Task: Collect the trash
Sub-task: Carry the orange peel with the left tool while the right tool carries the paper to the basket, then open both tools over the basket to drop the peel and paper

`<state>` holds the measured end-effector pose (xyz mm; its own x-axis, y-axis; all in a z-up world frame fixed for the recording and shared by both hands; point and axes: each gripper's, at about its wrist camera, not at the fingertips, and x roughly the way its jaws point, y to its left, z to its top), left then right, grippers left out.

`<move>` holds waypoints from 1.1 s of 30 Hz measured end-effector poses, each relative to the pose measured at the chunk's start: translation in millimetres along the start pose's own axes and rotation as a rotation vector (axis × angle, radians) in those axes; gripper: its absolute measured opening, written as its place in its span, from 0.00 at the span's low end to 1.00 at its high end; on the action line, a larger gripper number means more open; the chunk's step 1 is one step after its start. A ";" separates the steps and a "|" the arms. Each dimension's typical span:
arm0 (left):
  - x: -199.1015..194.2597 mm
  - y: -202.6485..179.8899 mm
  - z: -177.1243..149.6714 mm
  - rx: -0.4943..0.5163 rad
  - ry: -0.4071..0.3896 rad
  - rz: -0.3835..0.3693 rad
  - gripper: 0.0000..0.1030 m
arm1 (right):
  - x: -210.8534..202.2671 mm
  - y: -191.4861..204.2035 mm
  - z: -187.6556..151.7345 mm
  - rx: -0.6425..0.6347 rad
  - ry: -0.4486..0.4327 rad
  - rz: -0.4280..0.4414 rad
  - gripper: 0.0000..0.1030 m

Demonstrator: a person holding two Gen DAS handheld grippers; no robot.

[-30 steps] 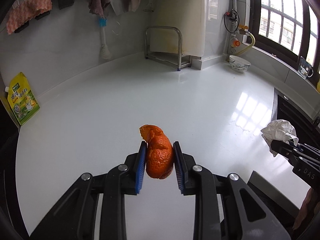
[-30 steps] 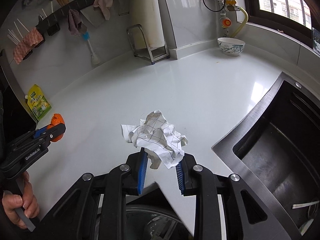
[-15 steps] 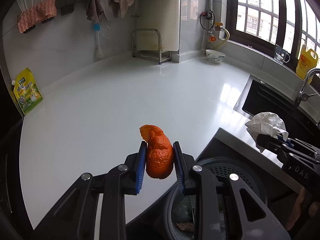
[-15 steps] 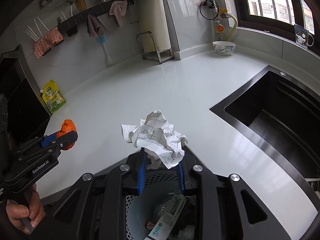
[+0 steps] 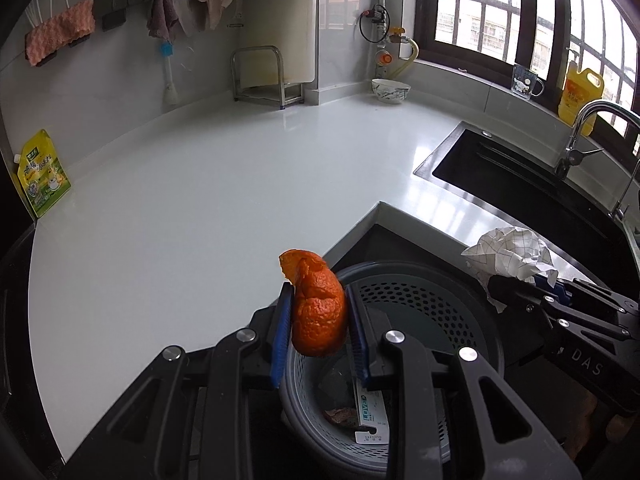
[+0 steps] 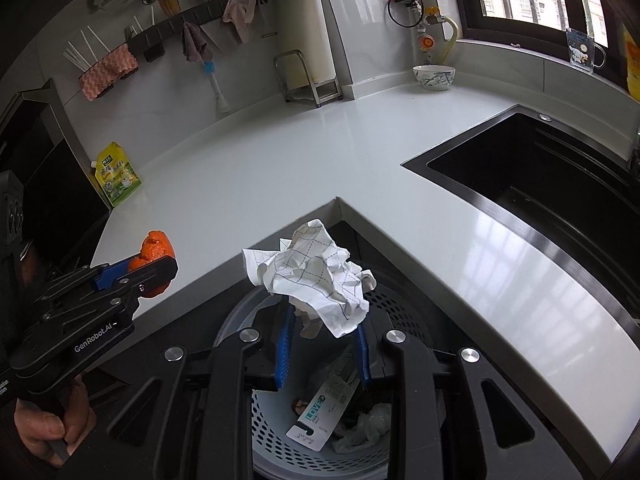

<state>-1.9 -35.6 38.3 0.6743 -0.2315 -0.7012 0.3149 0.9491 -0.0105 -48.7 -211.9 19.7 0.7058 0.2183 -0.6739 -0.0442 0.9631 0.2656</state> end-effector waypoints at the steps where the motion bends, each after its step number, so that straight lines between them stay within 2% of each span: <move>1: -1.8 -3.1 -2.2 0.004 0.000 -0.006 0.25 | -2.9 -1.1 -4.4 0.002 0.003 -0.001 0.24; 8: 2.0 -21.3 -17.4 0.034 0.027 -0.020 0.26 | -6.4 -12.6 -30.0 0.026 0.036 -0.013 0.24; 17: 33.6 -26.6 -43.8 0.011 0.107 -0.021 0.26 | 25.2 -28.5 -55.2 0.085 0.105 -0.009 0.24; 25: 50.8 -24.8 -51.2 -0.008 0.156 -0.026 0.31 | 47.4 -35.7 -61.8 0.111 0.157 -0.006 0.28; 27: 52.6 -22.8 -51.9 -0.016 0.164 -0.023 0.41 | 47.4 -35.7 -61.3 0.108 0.156 -0.013 0.37; 29: 51.0 -19.4 -52.2 -0.031 0.154 -0.019 0.66 | 46.2 -36.0 -59.5 0.106 0.147 -0.018 0.48; 33: 50.0 -16.6 -50.1 -0.038 0.148 -0.015 0.69 | 44.5 -37.1 -58.3 0.108 0.143 -0.021 0.51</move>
<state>-6.8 -52.3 -32.3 0.5631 -0.2148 -0.7980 0.2968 0.9538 -0.0473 -56.8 -228.7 -60.3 0.5979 0.2255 -0.7692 0.0513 0.9469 0.3175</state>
